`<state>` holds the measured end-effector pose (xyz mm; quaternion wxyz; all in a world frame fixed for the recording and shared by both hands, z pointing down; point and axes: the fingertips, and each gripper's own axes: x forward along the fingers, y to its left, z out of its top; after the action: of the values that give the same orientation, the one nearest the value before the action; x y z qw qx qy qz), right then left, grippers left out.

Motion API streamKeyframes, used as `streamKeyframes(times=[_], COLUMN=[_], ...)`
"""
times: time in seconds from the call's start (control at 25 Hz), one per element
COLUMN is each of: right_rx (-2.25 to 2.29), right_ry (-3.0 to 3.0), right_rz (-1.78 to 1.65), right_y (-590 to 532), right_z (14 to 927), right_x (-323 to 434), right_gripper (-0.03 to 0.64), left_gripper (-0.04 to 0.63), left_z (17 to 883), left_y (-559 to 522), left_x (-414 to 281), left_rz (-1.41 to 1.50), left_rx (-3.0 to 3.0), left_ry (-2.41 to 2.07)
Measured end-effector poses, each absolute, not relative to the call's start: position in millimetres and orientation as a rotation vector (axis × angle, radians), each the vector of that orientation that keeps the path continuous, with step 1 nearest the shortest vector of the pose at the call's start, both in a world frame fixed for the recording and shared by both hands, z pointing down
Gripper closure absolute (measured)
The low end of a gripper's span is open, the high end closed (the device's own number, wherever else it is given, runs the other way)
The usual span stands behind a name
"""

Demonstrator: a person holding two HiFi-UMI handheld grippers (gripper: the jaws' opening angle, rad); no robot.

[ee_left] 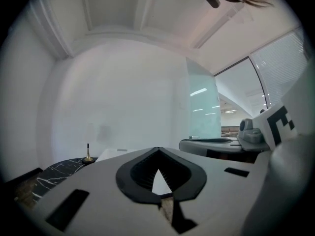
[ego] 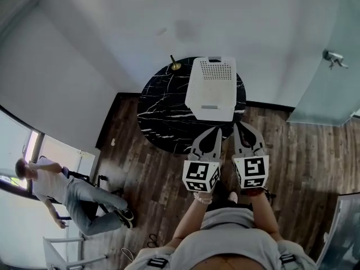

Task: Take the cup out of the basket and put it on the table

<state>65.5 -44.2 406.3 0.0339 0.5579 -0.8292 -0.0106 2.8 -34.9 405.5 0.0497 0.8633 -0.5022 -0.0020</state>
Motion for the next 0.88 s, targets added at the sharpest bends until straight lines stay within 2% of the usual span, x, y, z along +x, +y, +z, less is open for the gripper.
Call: streamKeyframes(times=[0.88], right_rx=[1.891], right_ry=[-2.383], right_rz=[0.012], right_y=[-190], right_z=[419], right_x=[10], right_gripper=[0.607], left_gripper=[0.591], left_z=[415], left_y=[-192], left_x=[-49], left_rz=[0.024], left_rx=[2.746], left_ry=[-1.276])
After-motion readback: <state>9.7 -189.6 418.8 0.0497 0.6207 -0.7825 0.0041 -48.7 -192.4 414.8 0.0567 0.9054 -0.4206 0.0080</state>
